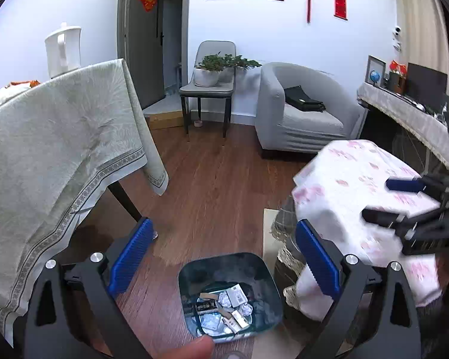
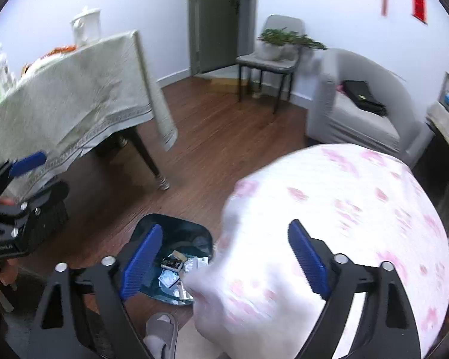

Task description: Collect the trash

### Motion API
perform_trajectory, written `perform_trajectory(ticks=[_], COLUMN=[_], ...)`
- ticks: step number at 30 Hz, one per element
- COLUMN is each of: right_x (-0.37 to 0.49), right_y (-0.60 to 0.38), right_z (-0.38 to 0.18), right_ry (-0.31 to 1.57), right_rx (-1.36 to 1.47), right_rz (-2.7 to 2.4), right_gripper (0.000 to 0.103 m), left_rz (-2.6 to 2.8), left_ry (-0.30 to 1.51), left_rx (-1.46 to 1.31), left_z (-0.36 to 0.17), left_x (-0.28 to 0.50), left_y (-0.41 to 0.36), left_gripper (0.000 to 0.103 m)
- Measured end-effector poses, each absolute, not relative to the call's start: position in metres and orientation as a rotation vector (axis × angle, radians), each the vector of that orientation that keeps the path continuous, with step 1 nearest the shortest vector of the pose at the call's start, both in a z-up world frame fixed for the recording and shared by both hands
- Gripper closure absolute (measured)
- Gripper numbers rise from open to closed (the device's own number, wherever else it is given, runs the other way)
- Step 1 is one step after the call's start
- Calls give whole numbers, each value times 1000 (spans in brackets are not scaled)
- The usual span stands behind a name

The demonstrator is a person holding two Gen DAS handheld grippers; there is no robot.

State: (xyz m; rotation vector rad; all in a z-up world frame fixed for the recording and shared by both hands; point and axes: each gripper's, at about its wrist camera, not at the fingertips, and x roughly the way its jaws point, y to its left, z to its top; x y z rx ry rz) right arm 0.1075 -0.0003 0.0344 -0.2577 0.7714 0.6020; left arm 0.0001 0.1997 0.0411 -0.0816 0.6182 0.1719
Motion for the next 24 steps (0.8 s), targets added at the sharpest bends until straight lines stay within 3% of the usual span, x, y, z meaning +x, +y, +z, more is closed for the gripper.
perform_trajectory(ticks=[8, 24], right_x=[85, 56], right_y=[-87, -169], right_z=[36, 14], right_ry=[746, 732], right_rx=[-179, -91], right_rz=[473, 422], right_gripper=[4, 4], left_rz=[206, 198], left_ry=[616, 697], left_rx=[-89, -30], left_z=[49, 1], left_x=[-21, -23], left_y=[174, 130], left_gripper=[5, 5])
